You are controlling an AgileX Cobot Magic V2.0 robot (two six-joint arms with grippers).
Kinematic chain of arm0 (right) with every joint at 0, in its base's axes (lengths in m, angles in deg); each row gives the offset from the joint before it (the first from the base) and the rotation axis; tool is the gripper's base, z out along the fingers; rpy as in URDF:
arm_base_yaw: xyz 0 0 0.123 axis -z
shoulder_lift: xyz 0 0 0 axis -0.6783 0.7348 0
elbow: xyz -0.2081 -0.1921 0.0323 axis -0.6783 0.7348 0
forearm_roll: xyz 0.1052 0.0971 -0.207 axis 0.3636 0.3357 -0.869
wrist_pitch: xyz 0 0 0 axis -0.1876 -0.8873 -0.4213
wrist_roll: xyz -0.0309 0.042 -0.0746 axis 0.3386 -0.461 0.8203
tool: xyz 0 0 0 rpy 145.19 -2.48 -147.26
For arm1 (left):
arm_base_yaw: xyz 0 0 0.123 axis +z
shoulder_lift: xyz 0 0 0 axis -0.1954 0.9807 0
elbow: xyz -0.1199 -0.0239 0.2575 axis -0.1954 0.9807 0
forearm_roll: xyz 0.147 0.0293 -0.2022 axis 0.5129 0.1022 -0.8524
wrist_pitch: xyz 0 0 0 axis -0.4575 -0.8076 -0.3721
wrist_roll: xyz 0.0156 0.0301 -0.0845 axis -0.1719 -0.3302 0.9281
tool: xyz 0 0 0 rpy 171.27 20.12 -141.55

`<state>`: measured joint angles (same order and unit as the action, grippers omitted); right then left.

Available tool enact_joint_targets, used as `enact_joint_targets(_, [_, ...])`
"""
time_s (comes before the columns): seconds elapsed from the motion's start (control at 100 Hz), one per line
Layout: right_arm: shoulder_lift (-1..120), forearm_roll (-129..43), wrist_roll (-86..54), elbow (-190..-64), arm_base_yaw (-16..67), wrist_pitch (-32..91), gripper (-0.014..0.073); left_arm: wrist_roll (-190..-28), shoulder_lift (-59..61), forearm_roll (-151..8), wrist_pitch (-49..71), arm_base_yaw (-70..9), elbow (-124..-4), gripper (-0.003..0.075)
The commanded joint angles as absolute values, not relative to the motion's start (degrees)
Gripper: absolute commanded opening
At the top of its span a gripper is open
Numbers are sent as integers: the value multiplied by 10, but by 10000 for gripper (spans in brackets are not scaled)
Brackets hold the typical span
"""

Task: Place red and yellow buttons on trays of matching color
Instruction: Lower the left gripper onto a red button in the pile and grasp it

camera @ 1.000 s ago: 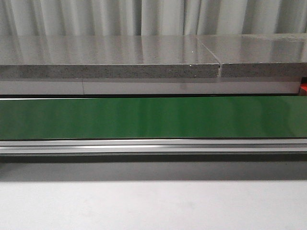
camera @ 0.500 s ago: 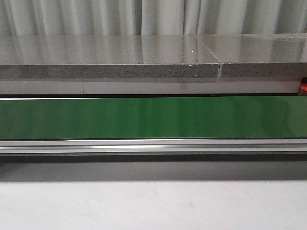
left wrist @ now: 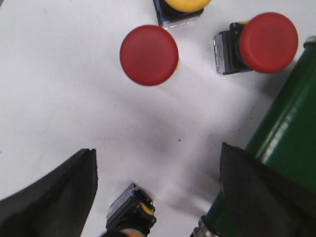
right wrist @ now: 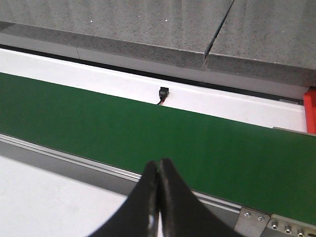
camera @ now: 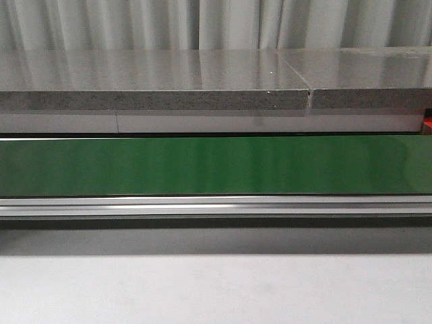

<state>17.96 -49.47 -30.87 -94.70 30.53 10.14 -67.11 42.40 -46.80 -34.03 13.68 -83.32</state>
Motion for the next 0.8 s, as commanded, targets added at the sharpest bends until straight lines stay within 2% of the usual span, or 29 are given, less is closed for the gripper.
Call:
enact_joint_targets(0.0, [185, -497, -303, -961, 305, 144, -67, -673, 440, -470, -349, 139, -882, 510])
enact_joint_targets(0.46, [185, -497, -303, -961, 305, 144, -67, -673, 572, -466, -368, 139, -1005, 500])
enact_joint_targets(0.58, [185, -497, -303, -961, 305, 144, -67, -673, 575, -467, -360, 139, -1007, 417])
enact_joint_targets(0.7, [185, -497, -303, -961, 305, 144, -67, -673, 575, -467, -360, 139, -1007, 265])
enact_joint_targets(0.79, [185, -497, -303, -961, 305, 144, -67, -673, 575, -467, -361, 139, -1007, 181])
